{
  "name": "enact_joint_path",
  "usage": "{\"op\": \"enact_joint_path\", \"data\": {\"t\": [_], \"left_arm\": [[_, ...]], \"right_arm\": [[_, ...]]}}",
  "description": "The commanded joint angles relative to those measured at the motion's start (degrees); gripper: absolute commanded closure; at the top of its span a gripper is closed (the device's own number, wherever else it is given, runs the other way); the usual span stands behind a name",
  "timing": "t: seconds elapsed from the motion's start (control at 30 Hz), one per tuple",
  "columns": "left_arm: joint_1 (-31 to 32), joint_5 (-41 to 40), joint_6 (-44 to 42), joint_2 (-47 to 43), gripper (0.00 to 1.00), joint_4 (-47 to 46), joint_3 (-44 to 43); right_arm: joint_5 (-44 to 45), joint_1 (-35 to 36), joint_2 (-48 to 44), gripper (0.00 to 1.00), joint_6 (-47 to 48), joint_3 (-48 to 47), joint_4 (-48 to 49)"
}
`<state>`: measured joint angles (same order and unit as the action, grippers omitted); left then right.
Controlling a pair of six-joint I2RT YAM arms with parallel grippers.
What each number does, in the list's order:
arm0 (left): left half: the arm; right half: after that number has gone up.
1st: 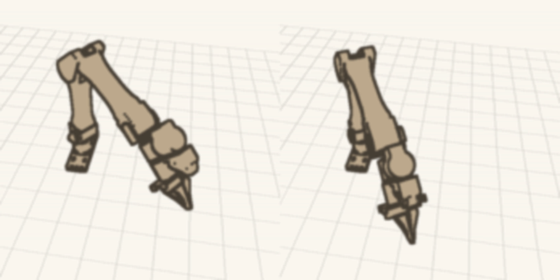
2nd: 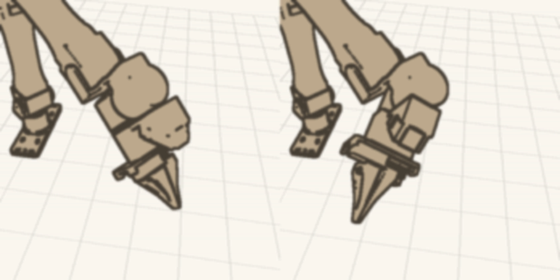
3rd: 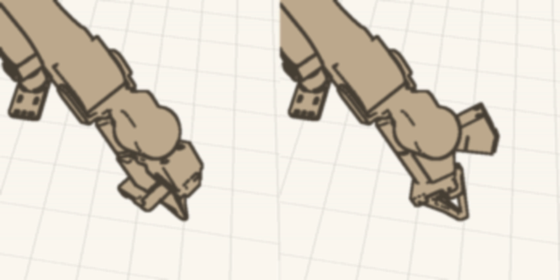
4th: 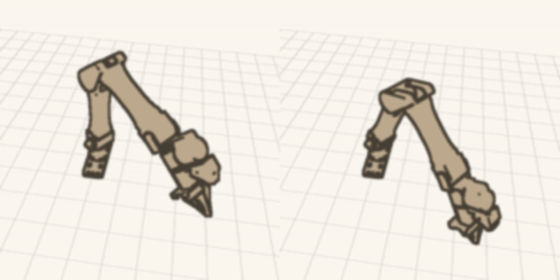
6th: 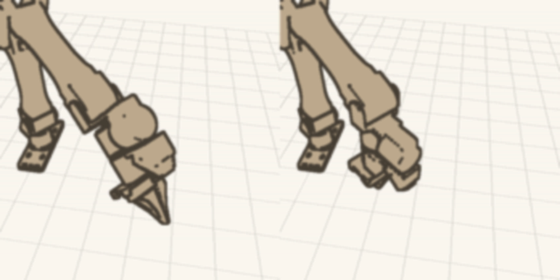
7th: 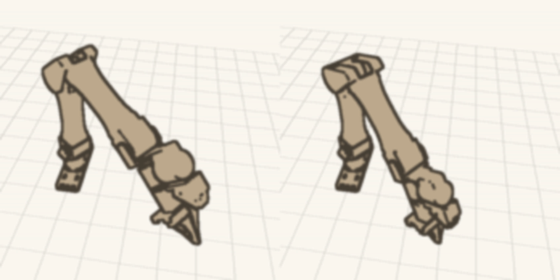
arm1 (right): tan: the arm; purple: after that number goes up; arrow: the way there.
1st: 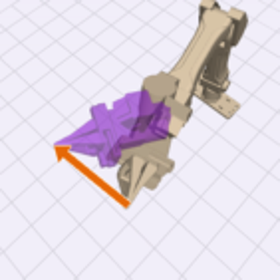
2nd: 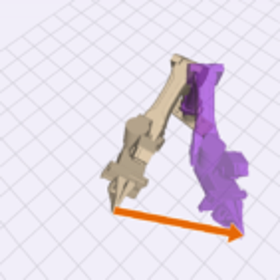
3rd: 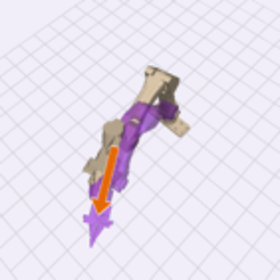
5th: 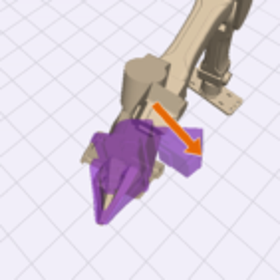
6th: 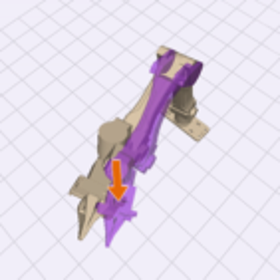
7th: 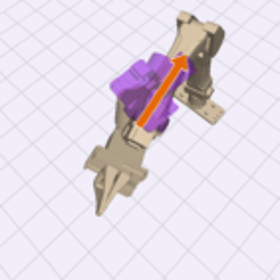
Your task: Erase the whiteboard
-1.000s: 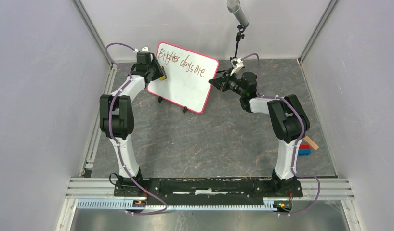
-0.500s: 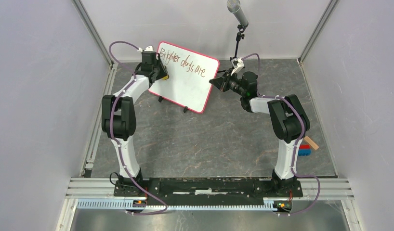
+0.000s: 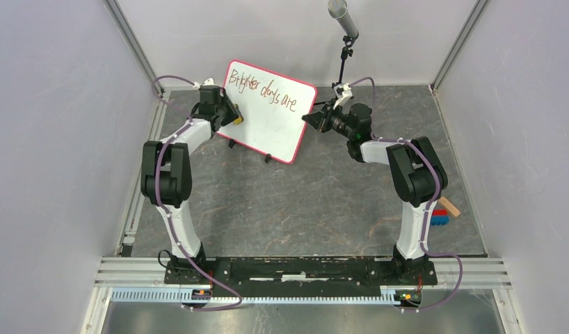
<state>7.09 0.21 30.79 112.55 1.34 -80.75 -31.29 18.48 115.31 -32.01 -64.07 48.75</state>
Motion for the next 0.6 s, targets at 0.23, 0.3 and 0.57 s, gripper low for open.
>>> {"op": "enact_joint_path", "data": {"t": [0.23, 0.3, 0.57], "left_arm": [[-4.58, 1.60, 6.08, 1.64, 0.70, 0.72, 2.70], [-4.48, 2.64, 7.34, 1.10, 0.70, -0.51, 2.29], [-1.62, 8.28, 7.74, 3.26, 0.70, -0.24, -8.85]], "right_arm": [[-2.29, 0.86, 0.45, 1.00, 2.86, -1.98, 1.87], [-2.20, 0.93, 0.53, 1.00, 2.71, -2.13, 1.98], [-2.20, 0.94, 0.36, 1.00, 3.20, -2.10, 1.46]]}}
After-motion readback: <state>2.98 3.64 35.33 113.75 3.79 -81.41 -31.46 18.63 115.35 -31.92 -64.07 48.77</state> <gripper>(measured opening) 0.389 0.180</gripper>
